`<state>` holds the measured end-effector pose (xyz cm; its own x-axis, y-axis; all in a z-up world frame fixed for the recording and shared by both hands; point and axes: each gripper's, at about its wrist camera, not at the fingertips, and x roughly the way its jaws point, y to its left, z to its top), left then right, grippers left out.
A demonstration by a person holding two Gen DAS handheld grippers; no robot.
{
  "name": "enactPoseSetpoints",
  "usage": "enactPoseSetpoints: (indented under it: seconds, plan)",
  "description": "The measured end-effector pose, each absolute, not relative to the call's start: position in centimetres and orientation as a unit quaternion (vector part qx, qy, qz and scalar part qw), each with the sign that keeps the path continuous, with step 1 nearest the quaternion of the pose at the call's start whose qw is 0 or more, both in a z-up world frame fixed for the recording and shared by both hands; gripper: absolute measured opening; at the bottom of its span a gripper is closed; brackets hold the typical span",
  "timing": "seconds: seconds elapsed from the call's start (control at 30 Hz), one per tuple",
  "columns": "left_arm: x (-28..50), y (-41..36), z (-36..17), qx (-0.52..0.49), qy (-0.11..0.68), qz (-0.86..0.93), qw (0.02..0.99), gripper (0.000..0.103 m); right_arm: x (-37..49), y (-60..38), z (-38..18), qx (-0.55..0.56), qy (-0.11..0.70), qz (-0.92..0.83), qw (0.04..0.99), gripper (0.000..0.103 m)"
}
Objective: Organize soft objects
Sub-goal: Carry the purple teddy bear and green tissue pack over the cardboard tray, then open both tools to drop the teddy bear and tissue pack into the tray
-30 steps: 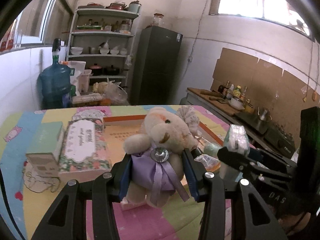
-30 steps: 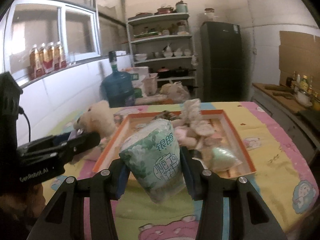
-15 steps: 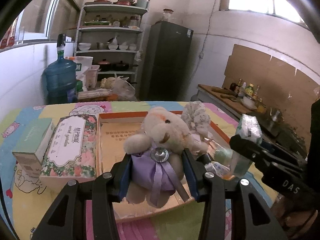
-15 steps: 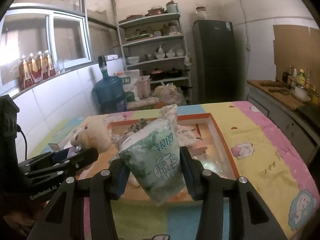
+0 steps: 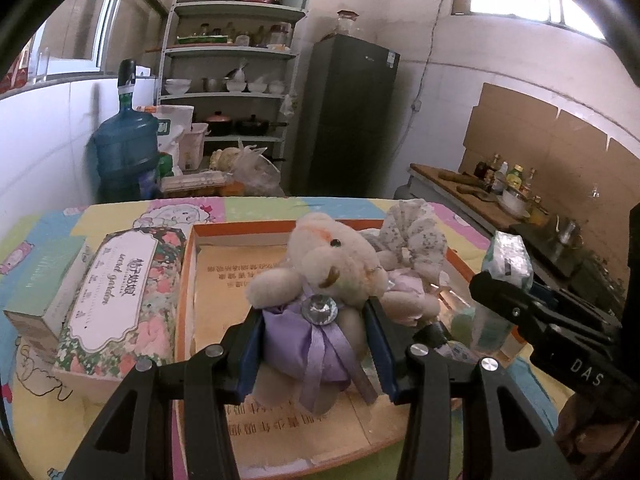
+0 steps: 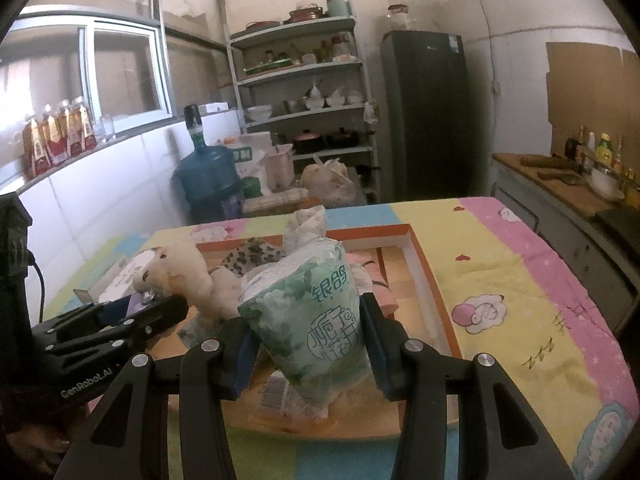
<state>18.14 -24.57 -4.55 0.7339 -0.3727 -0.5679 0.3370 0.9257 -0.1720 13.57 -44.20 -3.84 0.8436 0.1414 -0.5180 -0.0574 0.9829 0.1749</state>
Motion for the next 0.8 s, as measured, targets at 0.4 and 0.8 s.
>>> enactPoseSetpoints:
  seconds: [0.4,0.8]
  plan:
    - [20.0,-24.7,-6.1,-0.031,0.329,-0.179,0.927,0.048,16.5,-43.2,-5.1,0.064,0.291,0.067,0.952,0.049]
    - [21.2,-24.1,-6.2,-0.048,0.347,-0.197,0.916,0.054,17.8,-42.9,-5.9,0.064,0.300,0.064,0.950,0.051]
